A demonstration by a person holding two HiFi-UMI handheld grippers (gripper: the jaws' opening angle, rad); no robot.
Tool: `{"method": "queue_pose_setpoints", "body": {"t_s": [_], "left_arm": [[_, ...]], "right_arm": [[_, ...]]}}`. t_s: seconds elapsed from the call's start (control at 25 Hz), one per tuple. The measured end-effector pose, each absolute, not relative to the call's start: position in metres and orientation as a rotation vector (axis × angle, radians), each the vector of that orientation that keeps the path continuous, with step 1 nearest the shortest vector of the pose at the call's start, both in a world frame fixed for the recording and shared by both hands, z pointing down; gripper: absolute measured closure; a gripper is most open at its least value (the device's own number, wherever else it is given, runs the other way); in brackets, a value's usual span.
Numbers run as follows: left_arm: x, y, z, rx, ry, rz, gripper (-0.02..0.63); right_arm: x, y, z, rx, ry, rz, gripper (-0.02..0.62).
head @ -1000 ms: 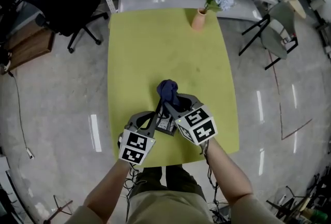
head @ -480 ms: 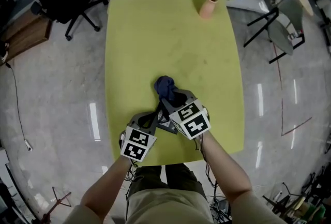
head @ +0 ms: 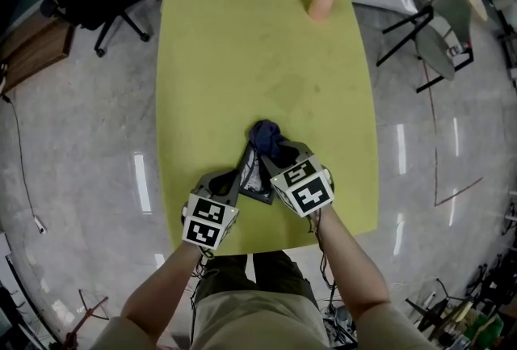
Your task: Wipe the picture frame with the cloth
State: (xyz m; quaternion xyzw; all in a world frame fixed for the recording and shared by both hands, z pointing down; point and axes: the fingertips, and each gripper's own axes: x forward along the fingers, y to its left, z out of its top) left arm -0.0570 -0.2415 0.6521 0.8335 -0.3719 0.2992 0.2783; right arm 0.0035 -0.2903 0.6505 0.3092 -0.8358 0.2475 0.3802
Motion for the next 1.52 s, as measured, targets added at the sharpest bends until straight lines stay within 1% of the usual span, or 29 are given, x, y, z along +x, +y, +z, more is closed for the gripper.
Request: {"method": "queue_pose_setpoints", "body": {"t_s": [0.24,0.36,0.44,0.64,0.8,1.0,1.24,1.52], "left_arm": [[-0.056,-0.243,0.653,2.226,-0.994,0.807,0.597],[-0.056,-0.242,0.654,2.232,-0.980,0.819,0.597],[-0.056,-0.242,0.655,2.235,-0.970,0.826,0.597],[-0.055,-0.242,0.655,2.242,-0.963,0.829,0.597],[-0.055,-0.241,0.655,2.243,-0.970,0.816,0.597],[-0.056,-0.242,0.656,2.242,-0.978,0.811,0.597],[-0.056,-0.242,0.655,2.250,-0.982,0.818,0.597],[-0.056,-0.243,0.655,2.247,-0.983,0.816,0.597]], "right_arm": [[0.040,-0.283,0.649,0.872,-2.104,0.739,0.489],[0.043,-0.287,0.641,0.875,-2.089,0.658,0.489],[0.036,-0.291,0.629,0.873,-2.119,0.616,0.491],[-0.005,-0.294,0.600,0.824,-2.286,0.675,0.491],[-0.033,-0.285,0.615,0.744,-2.291,0.683,0.491],[-0.049,-0.265,0.642,0.676,-2.260,0.739,0.491],[-0.037,-0.246,0.652,0.625,-2.206,0.713,0.494],[0.012,-0.234,0.652,0.683,-2.139,0.734,0.492]]}}
